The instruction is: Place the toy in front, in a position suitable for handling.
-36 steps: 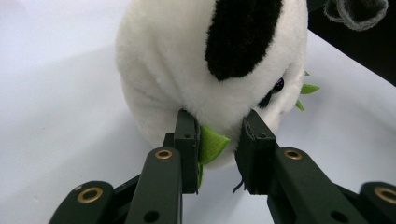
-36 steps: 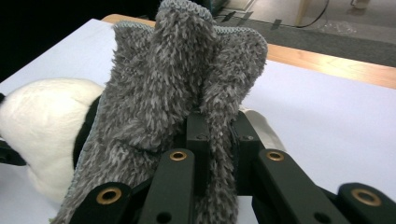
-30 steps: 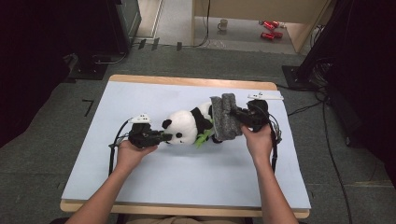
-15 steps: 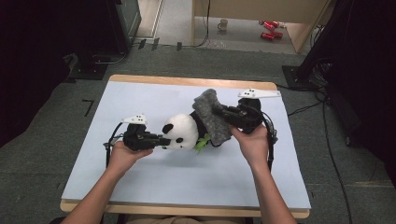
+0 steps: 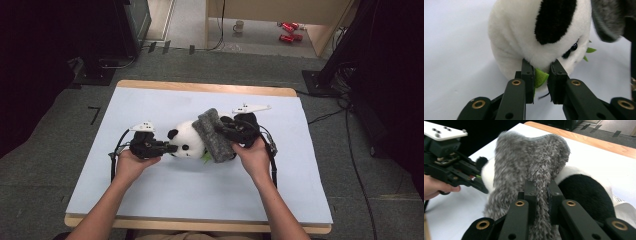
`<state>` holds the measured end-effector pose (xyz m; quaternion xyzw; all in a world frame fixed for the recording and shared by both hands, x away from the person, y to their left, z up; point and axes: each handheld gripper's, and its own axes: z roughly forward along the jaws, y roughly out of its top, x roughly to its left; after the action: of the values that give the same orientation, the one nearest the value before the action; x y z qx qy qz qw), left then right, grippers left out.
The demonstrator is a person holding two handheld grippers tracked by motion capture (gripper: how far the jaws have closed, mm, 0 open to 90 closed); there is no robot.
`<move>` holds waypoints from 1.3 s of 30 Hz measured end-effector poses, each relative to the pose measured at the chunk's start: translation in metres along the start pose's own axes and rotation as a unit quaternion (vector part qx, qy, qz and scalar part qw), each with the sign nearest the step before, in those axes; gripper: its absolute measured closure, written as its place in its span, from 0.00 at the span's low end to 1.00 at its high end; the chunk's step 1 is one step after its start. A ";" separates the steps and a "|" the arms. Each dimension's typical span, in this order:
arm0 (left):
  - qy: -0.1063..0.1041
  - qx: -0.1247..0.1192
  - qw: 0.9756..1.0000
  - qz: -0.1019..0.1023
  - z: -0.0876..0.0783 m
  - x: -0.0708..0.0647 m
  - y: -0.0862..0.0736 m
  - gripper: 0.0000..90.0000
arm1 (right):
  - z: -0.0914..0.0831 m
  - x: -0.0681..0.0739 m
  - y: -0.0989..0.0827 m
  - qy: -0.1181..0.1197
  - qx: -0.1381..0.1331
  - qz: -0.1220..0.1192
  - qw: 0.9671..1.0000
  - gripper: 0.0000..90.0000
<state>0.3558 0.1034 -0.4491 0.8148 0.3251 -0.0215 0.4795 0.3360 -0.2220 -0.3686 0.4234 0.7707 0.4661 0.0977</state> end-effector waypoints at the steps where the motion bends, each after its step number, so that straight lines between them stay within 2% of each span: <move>1: 0.000 -0.004 1.000 0.000 0.000 0.001 0.000 0.86 | 0.002 -0.004 -0.002 0.000 -0.005 0.006 1.000 0.91; 4: 0.008 -0.016 1.000 0.011 0.002 0.001 -0.001 0.81 | 0.004 -0.009 -0.003 -0.013 -0.010 0.006 1.000 0.91; 8: 0.014 -0.018 0.999 0.032 -0.001 0.003 -0.002 0.65 | 0.008 -0.012 -0.005 -0.020 -0.018 0.004 1.000 0.91; 12: 0.020 -0.035 0.998 0.056 -0.007 0.004 -0.008 0.51 | 0.012 -0.012 -0.003 -0.026 -0.021 -0.001 0.999 0.91; 14: 0.017 -0.036 0.998 0.058 -0.008 0.005 -0.011 0.45 | 0.015 -0.014 -0.001 -0.028 -0.020 -0.005 0.999 0.91; 17: 0.020 -0.034 0.998 0.054 -0.005 0.006 -0.015 0.42 | 0.018 -0.015 0.002 -0.028 -0.021 -0.002 0.999 0.91; 21: 0.020 -0.040 0.998 0.035 0.001 0.008 -0.016 0.41 | 0.020 -0.019 0.004 -0.026 -0.024 0.004 0.999 0.91; 24: 0.025 -0.062 0.997 0.047 0.006 0.006 -0.015 0.37 | 0.021 -0.021 0.005 -0.026 -0.024 0.006 0.999 0.91; 27: 0.028 -0.068 0.996 0.059 0.012 0.005 -0.015 0.31 | 0.023 -0.022 0.006 -0.030 -0.026 0.006 0.999 0.90; 29: 0.038 -0.073 0.994 0.066 0.016 0.004 -0.015 0.29 | 0.024 -0.023 0.007 -0.031 -0.029 0.007 0.999 0.90; 33: 0.054 -0.087 0.993 0.052 0.024 0.007 -0.014 0.27 | 0.025 -0.025 0.007 -0.033 -0.035 0.017 0.999 0.88; 36: 0.051 -0.090 0.994 0.043 0.027 0.009 -0.014 0.27 | 0.022 -0.024 0.008 -0.030 -0.038 0.019 0.999 0.89; 39: 0.049 -0.090 0.994 0.034 0.028 0.012 -0.015 0.36 | 0.017 -0.020 0.011 -0.026 -0.035 0.016 0.999 0.89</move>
<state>0.3647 0.0918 -0.4798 0.7788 0.3208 0.0642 0.5352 0.3634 -0.2241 -0.3741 0.4443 0.7442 0.4829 0.1249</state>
